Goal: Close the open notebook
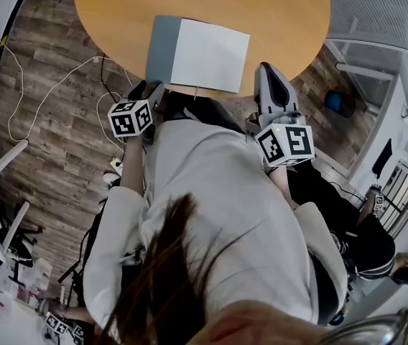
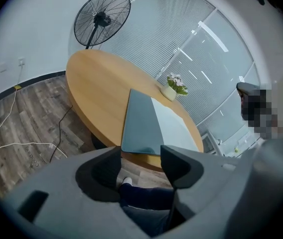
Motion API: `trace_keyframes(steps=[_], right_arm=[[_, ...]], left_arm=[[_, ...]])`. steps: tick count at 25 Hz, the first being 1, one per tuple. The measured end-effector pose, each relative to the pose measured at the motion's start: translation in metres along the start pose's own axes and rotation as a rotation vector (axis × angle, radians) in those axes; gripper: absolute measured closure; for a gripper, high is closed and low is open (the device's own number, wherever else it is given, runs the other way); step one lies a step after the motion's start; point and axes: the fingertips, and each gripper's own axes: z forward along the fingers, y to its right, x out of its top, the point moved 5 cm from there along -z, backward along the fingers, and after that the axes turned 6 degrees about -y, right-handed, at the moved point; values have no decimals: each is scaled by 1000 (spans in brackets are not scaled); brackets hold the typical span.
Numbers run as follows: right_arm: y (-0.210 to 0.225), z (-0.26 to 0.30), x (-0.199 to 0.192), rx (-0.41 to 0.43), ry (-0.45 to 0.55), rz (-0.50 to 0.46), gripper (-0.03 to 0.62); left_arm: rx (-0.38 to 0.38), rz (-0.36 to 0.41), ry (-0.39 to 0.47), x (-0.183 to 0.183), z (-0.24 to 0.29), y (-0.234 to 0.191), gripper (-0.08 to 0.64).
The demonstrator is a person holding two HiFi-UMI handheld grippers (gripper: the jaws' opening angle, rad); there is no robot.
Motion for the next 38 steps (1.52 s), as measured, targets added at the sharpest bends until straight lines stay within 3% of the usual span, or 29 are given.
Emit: trace_keyframes(steps=[12, 24, 38], right_arm=[[-7, 1, 0, 4, 7, 5, 589], [-5, -10, -6, -14, 28, 33, 589], [8, -29, -11, -16, 57, 63, 589]], left_arm=[[-18, 16, 36, 10, -17, 9, 319], [-11, 91, 81, 28, -37, 22, 467], [30, 153, 100, 38, -50, 55, 535]])
